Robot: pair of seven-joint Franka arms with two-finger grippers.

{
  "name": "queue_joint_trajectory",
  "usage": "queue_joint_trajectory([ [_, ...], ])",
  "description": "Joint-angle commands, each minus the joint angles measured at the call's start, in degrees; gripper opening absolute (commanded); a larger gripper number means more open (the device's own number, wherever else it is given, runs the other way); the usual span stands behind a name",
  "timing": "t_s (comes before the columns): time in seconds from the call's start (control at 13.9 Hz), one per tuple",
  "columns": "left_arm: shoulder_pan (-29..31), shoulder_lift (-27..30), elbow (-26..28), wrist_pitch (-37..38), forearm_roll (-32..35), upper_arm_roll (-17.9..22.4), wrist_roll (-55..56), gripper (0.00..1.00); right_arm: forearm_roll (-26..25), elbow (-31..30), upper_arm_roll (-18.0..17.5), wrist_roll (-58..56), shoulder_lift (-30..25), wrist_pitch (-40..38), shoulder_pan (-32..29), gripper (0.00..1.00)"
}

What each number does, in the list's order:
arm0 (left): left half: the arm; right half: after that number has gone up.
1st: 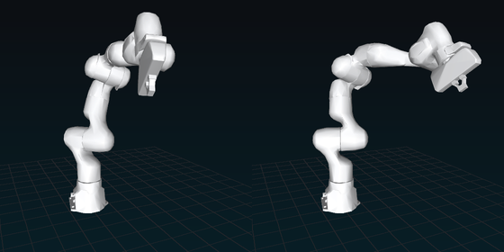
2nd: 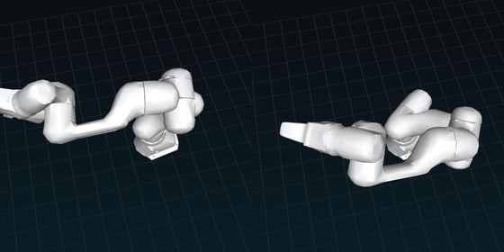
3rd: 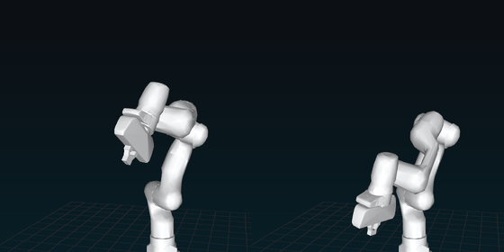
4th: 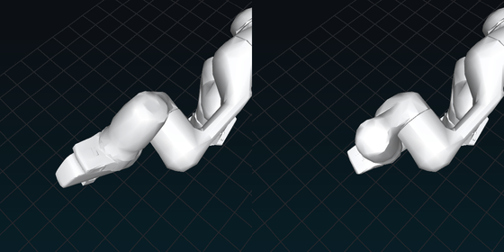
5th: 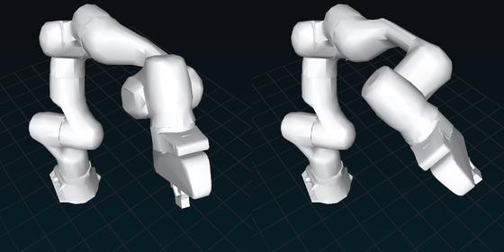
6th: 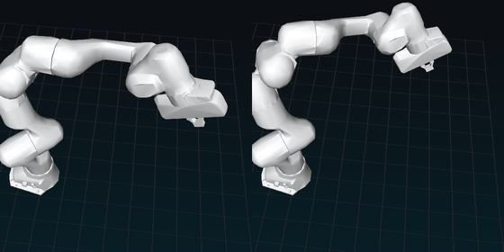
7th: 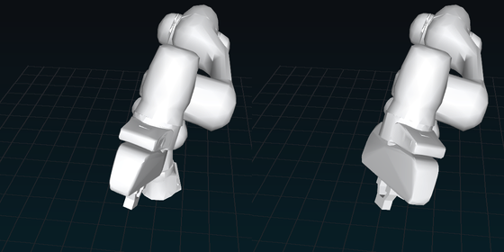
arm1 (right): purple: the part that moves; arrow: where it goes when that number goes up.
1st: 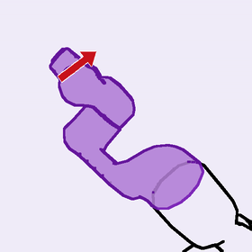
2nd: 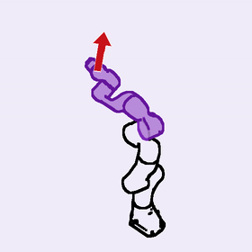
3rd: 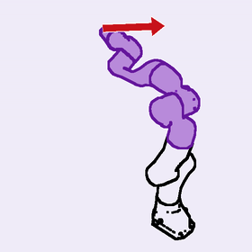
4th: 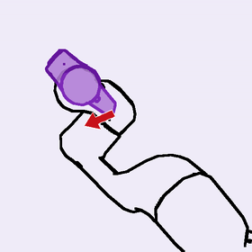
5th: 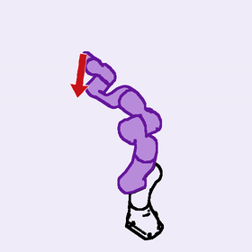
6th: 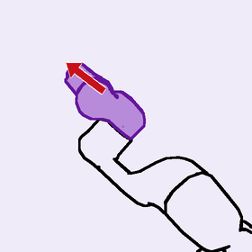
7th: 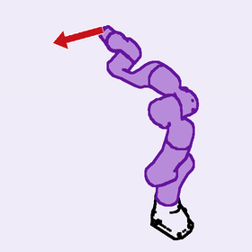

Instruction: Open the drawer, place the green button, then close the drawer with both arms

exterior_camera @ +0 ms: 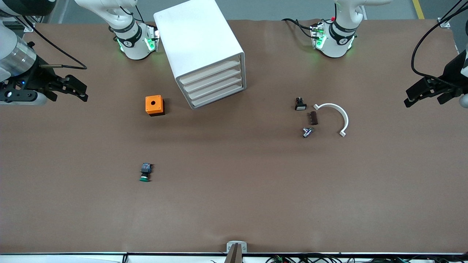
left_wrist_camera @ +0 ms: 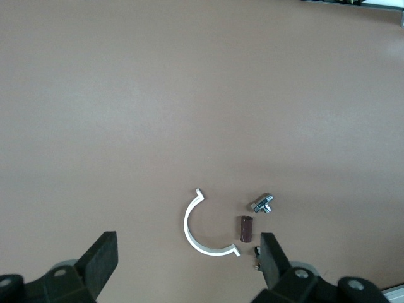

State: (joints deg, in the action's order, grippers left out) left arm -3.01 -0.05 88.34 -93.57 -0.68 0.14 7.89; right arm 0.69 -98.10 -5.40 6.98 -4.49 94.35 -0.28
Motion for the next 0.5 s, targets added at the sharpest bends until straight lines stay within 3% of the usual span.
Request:
queue_joint_trajectory([
  [0.0, 0.1, -0.4, -1.0, 0.0, -0.7, 0.1, -0.5, 0.99, -0.6, -1.3, -0.1, -0.7, -1.6, 0.1, -0.3, 1.00],
  [0.43, -0.2, -1.1, -1.0, 0.7, -1.0, 0.0, -1.0, 0.99, -0.6, -1.3, -0.1, -0.7, -1.6, 0.1, -0.3, 1.00],
])
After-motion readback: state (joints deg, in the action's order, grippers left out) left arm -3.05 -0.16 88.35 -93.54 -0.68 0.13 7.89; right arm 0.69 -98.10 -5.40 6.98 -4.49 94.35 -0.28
